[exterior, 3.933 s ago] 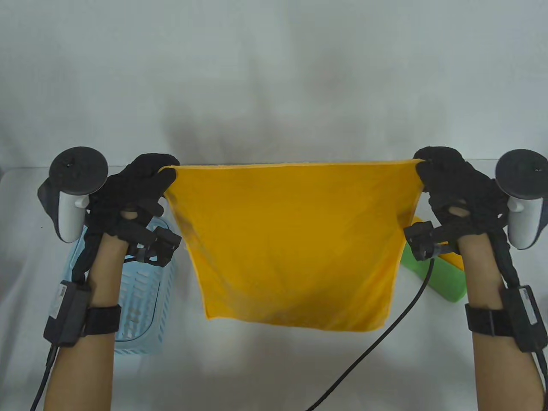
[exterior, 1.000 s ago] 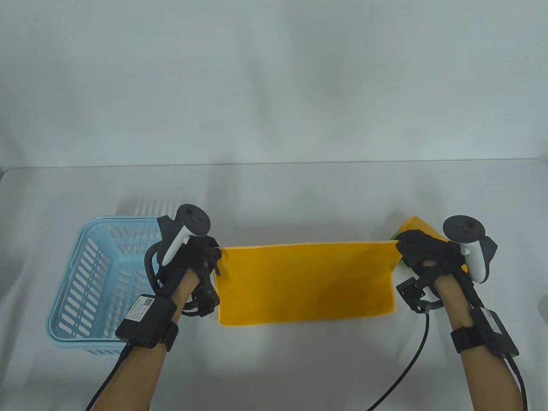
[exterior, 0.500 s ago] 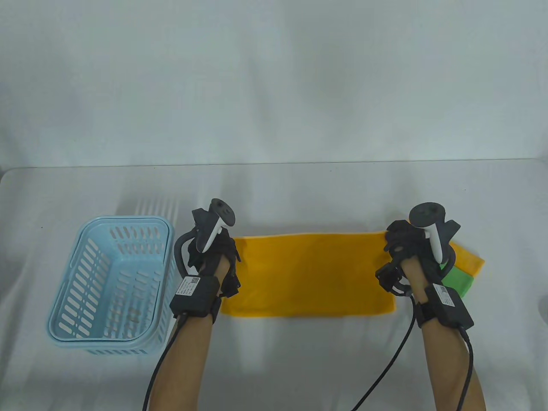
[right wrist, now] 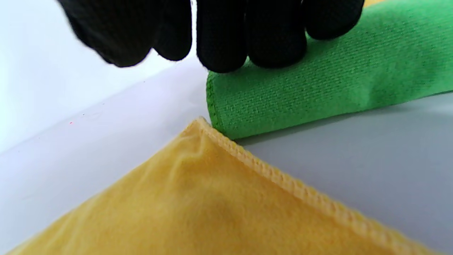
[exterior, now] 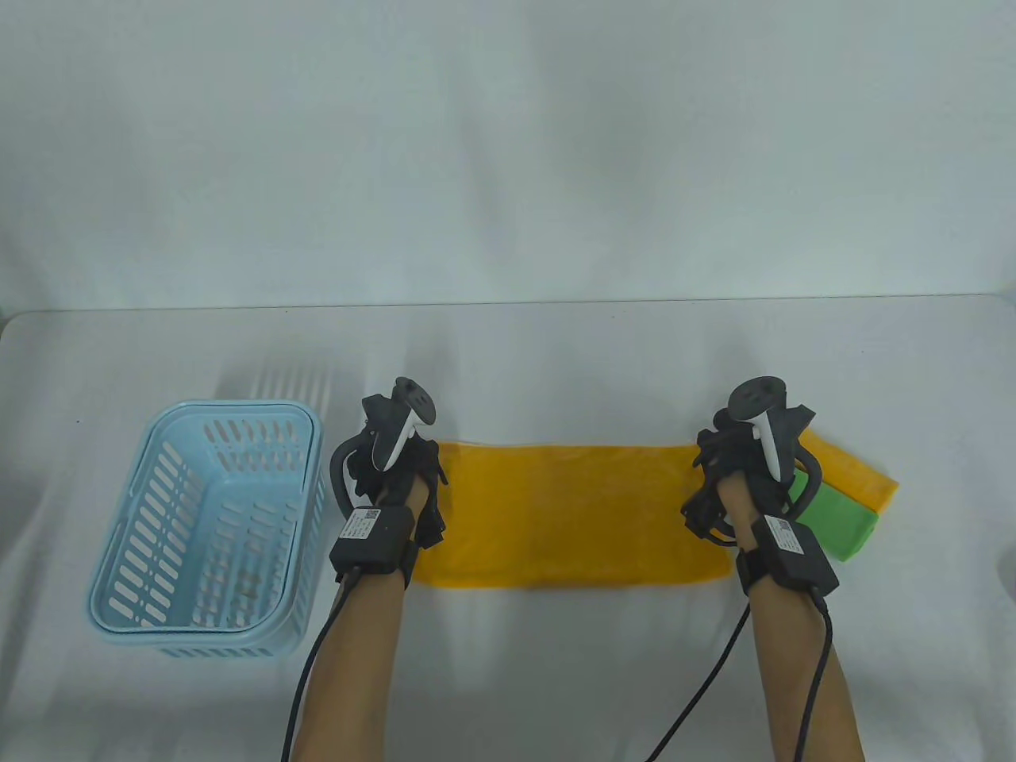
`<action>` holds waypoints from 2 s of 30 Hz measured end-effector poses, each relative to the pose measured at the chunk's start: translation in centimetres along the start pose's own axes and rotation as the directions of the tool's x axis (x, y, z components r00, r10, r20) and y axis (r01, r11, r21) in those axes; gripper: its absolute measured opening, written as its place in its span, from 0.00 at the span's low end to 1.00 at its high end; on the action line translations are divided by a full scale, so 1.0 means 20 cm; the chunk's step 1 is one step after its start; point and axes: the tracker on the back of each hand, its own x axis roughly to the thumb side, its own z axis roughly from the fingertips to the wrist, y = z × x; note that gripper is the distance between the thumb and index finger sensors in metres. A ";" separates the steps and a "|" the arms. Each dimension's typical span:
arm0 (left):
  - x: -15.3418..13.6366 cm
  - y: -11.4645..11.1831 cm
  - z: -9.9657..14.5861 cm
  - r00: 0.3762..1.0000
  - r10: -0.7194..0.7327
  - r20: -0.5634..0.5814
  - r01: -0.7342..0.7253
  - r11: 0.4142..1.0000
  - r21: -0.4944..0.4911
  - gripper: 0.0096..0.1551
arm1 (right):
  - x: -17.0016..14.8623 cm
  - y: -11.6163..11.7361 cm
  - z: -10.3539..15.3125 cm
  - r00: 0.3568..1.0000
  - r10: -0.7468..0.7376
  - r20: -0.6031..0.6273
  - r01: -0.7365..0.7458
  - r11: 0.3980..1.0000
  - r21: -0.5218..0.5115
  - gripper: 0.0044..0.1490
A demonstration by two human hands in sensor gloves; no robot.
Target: Roll square towel into towel roll
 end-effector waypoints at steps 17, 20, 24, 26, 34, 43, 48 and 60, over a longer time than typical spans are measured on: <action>0.02 0.16 0.27 0.988 0.013 0.157 -0.027 0.995 0.093 0.47 | -0.06 -0.20 0.20 0.996 0.026 0.082 -0.020 0.997 -0.074 0.49; 0.00 0.20 0.34 0.980 0.019 0.196 -0.041 0.993 0.110 0.47 | -0.05 -0.23 0.26 0.991 0.044 0.124 -0.033 0.995 -0.093 0.50; -0.03 0.25 0.43 0.965 0.054 0.257 -0.086 0.990 0.113 0.47 | -0.02 -0.25 0.36 0.982 0.040 0.186 -0.024 0.996 -0.089 0.51; -0.05 0.28 0.50 0.950 0.070 0.304 -0.110 0.987 0.117 0.48 | 0.00 -0.25 0.41 0.973 0.027 0.228 -0.009 0.997 -0.079 0.51; -0.21 0.33 0.76 0.895 0.068 0.441 -0.161 0.971 0.176 0.49 | 0.11 -0.20 0.67 0.914 0.019 0.406 -0.001 0.999 -0.045 0.53; -0.42 0.35 0.96 0.833 0.088 0.547 -0.262 0.932 0.250 0.50 | 0.29 0.02 1.00 0.790 0.018 0.612 -0.069 0.996 0.059 0.54; -0.50 0.35 0.98 0.821 0.089 0.564 -0.301 0.907 0.295 0.50 | 0.41 0.22 1.14 0.708 0.024 0.706 -0.168 0.976 0.136 0.54; -0.60 0.38 1.01 0.808 0.116 0.577 -0.355 0.879 0.320 0.49 | 0.65 0.72 1.31 0.618 0.066 0.783 -0.411 0.877 0.250 0.50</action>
